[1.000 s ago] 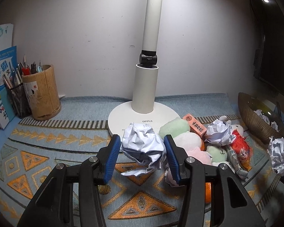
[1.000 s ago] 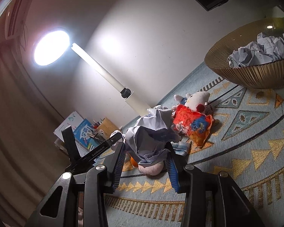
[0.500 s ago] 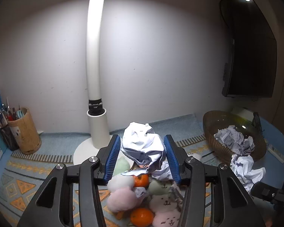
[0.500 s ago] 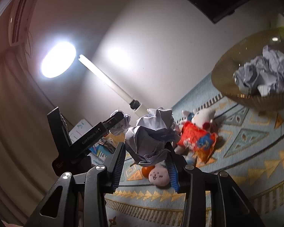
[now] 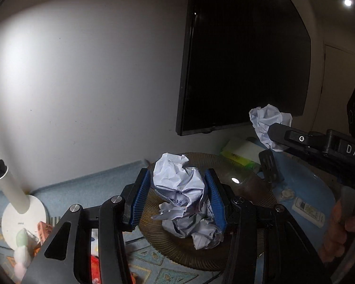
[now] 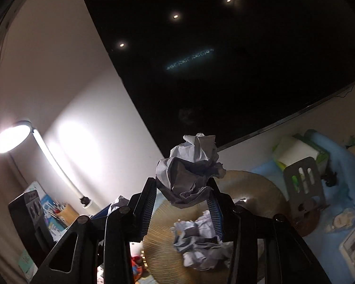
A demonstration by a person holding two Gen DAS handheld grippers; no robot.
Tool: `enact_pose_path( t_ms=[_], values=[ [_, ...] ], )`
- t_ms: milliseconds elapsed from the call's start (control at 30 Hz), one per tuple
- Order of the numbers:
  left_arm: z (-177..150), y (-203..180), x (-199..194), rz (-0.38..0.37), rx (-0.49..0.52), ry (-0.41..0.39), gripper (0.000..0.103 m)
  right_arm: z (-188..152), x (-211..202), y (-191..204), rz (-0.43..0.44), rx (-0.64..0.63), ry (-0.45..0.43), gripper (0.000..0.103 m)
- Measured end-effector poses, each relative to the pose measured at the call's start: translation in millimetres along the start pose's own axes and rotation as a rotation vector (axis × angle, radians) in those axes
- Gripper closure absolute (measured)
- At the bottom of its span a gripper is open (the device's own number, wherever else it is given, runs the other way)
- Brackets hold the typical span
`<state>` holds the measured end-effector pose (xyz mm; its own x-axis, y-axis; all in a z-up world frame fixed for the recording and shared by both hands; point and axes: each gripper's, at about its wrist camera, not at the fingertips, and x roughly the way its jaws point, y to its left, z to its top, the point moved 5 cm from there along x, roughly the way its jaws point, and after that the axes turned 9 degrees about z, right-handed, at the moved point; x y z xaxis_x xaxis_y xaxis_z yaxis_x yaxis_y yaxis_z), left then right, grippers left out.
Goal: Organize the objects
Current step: 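Carry both paper balls over the bowl and open both tools, then lower the left tool to the dango plush while the right tool approaches the bunny plush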
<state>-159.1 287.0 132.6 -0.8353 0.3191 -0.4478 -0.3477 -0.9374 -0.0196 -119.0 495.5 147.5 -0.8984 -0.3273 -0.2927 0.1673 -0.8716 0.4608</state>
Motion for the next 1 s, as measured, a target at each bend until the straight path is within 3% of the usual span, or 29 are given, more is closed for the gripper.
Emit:
enact_pose_path(
  t_ms=[33, 67, 100, 133, 167, 233, 467, 700, 867, 1000],
  values=[
    [-3.1, -5.9, 9.1, -0.007, 0.008, 0.015, 0.050, -2.7, 5.9, -5.1, -0.034, -0.013, 0.018, 0.057],
    [-6.9, -11.0, 18.8, -0.016, 0.013, 0.040, 0.037, -7.1, 12.3, -9.5, -0.067, -0.027, 0.039, 0.040],
    [-12.1, -15.0, 29.4, -0.032, 0.008, 0.082, 0.008, -13.5, 14.0, -15.7, -0.090, -0.038, 0.066, 0.007],
    [-18.8, -19.3, 40.3, -0.081, -0.004, 0.149, 0.001, -21.0, 21.7, -19.9, -0.094, -0.034, 0.126, 0.001],
    [-23.5, -22.8, 47.8, -0.136, -0.023, 0.195, 0.000, -28.4, 26.9, -23.8, -0.090, -0.028, 0.175, 0.000],
    [-28.0, -23.7, 48.6, -0.160, -0.046, 0.204, 0.000, -31.4, 21.0, -23.3, -0.098, -0.028, 0.143, 0.000],
    [-20.4, 9.8, 6.4, -0.072, -0.020, 0.138, 0.000, -9.9, -12.3, 0.9, -0.036, 0.021, 0.013, 0.000],
    [-8.3, 91.5, -55.3, 0.056, -0.068, 0.102, 0.000, -0.6, -12.9, 55.8, 0.042, 0.020, 0.009, 0.000],
    [-35.4, 176.7, -71.0, 0.004, -0.213, 0.211, 0.000, -40.4, 13.5, 97.1, 0.102, -0.006, 0.087, 0.000],
    [-78.1, 237.9, -78.2, 0.051, -0.340, 0.267, 0.000, -92.8, 41.7, 128.4, 0.151, -0.028, 0.200, 0.000]
  ],
)
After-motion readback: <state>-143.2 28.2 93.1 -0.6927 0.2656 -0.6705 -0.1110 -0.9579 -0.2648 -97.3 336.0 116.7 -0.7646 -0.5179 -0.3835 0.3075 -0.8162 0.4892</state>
